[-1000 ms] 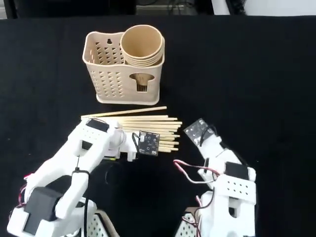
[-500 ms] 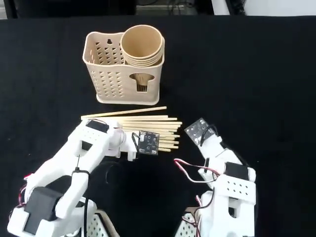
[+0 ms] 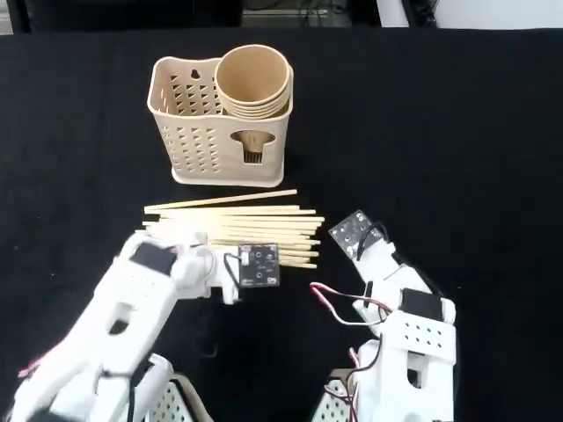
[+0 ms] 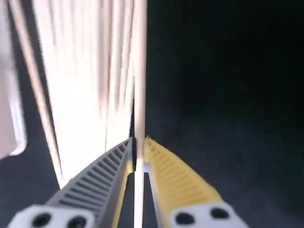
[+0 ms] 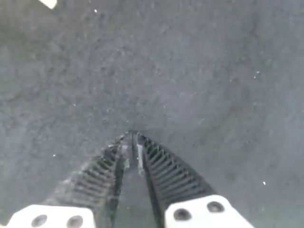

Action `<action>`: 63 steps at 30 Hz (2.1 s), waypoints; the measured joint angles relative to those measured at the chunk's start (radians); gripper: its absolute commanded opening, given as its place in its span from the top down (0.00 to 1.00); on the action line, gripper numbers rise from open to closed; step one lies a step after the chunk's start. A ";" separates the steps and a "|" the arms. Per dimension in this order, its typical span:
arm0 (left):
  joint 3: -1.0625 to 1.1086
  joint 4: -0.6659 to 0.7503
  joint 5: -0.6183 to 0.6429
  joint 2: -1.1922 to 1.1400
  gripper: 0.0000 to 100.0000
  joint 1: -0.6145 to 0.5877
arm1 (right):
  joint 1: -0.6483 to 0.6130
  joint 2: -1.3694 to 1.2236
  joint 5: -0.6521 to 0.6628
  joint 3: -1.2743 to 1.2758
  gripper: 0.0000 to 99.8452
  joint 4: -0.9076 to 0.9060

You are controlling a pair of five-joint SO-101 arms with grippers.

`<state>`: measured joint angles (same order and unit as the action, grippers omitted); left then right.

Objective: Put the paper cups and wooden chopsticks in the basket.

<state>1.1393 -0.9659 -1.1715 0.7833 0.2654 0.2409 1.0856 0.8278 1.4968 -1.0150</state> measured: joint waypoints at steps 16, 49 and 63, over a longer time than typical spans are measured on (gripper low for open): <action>0.060 -0.284 0.519 0.683 0.97 -0.479 | -0.339 0.000 0.120 -0.408 0.99 -0.474; -0.262 0.667 1.372 0.454 0.97 -0.373 | -1.074 -0.852 0.107 -0.772 0.98 -0.264; -0.562 0.729 1.373 -0.245 0.97 -0.275 | -0.979 -0.852 0.084 -0.660 0.98 -0.276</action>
<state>0.5777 -0.2371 0.2018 0.5378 -0.0092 -0.7380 0.2340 0.9122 0.8370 -1.2912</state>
